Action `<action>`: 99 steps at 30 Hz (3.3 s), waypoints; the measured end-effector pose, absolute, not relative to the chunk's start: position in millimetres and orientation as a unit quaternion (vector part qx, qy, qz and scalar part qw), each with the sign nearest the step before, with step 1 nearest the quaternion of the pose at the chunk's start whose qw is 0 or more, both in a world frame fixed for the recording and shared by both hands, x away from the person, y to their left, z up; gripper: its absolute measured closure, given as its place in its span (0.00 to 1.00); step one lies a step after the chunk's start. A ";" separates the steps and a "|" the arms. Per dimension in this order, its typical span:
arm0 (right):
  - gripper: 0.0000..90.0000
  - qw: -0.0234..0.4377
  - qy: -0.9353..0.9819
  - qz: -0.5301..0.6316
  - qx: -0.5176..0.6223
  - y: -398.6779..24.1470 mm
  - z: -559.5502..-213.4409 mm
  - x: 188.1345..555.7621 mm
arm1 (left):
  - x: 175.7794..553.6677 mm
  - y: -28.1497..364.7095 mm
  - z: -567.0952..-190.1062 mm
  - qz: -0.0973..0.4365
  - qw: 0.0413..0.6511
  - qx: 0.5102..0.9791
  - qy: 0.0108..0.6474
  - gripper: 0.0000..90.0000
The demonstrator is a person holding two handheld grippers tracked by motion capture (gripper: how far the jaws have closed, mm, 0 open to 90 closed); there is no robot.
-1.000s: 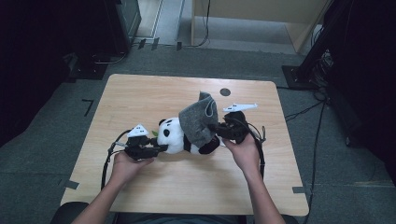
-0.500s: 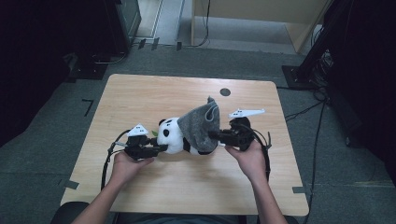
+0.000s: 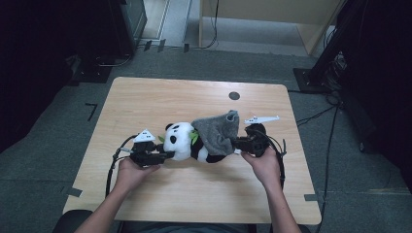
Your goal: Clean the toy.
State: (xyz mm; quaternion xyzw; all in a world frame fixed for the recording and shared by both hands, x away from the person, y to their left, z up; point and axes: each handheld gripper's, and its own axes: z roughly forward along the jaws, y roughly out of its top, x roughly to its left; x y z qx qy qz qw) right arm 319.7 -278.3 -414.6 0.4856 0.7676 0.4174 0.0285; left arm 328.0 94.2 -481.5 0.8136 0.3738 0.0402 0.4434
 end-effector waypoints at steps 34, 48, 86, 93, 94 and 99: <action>0.92 0.031 0.778 0.467 0.419 -256.8 -362.8 297.8 | 328.9 95.1 -480.7 0.036 0.445 0.810 0.379 0.57; 0.92 0.020 0.798 0.418 0.434 -249.8 -398.4 311.5 | 327.6 93.7 -481.1 0.035 0.442 0.813 0.377 0.57; 0.92 0.024 0.839 0.454 0.297 -125.0 -405.0 279.2 | 328.8 94.5 -477.7 0.023 0.445 0.805 0.393 0.59; 0.91 0.083 0.848 0.406 0.332 -134.2 -453.8 291.0 | 329.5 94.8 -477.1 0.019 0.442 0.805 0.395 0.60; 0.91 0.082 0.846 0.408 0.335 -137.3 -456.1 292.0 | 329.5 94.6 -477.1 0.019 0.442 0.805 0.396 0.60; 0.91 0.087 0.845 0.402 0.341 -145.9 -456.3 293.1 | 329.8 94.4 -476.7 0.019 0.442 0.805 0.396 0.60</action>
